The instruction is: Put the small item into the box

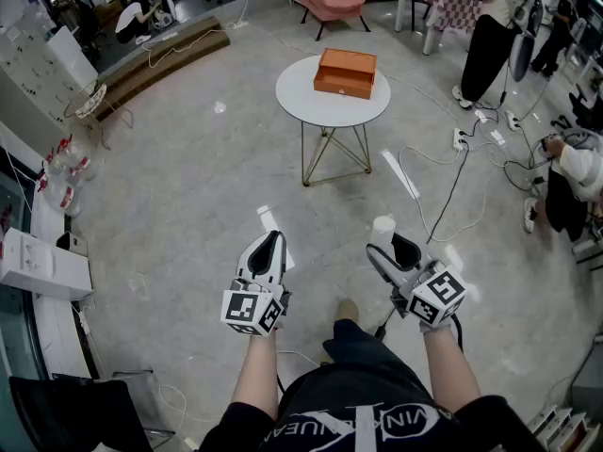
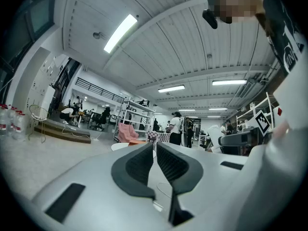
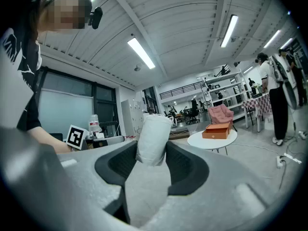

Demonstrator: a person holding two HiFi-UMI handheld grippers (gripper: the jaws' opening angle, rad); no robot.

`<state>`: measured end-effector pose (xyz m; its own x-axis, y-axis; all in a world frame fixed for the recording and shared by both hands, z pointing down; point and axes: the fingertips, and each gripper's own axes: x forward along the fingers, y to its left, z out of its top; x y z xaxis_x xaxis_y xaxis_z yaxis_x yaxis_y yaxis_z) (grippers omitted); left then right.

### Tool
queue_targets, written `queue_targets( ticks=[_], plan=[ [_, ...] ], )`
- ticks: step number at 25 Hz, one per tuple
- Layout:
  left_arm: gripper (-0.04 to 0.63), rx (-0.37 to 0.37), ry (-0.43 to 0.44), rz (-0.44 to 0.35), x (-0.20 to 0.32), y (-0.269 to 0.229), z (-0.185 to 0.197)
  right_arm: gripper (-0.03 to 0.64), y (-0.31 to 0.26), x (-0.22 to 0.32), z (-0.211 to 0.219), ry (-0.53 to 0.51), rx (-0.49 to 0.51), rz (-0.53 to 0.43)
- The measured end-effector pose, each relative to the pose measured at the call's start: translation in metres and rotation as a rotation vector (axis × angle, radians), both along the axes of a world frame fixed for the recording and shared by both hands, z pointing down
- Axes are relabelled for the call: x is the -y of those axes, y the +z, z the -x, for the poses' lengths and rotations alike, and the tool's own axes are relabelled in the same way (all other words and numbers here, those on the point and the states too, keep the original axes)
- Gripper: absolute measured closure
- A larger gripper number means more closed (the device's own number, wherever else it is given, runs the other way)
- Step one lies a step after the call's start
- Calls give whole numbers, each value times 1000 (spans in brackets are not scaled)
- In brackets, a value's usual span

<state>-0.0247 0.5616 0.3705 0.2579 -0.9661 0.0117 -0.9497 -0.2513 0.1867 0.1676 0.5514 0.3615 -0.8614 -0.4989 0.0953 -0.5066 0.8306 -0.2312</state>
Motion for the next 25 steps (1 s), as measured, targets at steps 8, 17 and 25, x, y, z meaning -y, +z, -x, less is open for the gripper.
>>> queue_targets(
  ticks=[8,17,25],
  plan=[
    [568,8,-15,3,62,-2,17,430,1,66,18,-1,-5,-3],
    [568,29,-9,6,129,-1,9,430,9,136,12,26,-36,-11],
    [568,33,-15,-3,168,-3,6,430,9,181,4,71,-33,-13]
  ],
)
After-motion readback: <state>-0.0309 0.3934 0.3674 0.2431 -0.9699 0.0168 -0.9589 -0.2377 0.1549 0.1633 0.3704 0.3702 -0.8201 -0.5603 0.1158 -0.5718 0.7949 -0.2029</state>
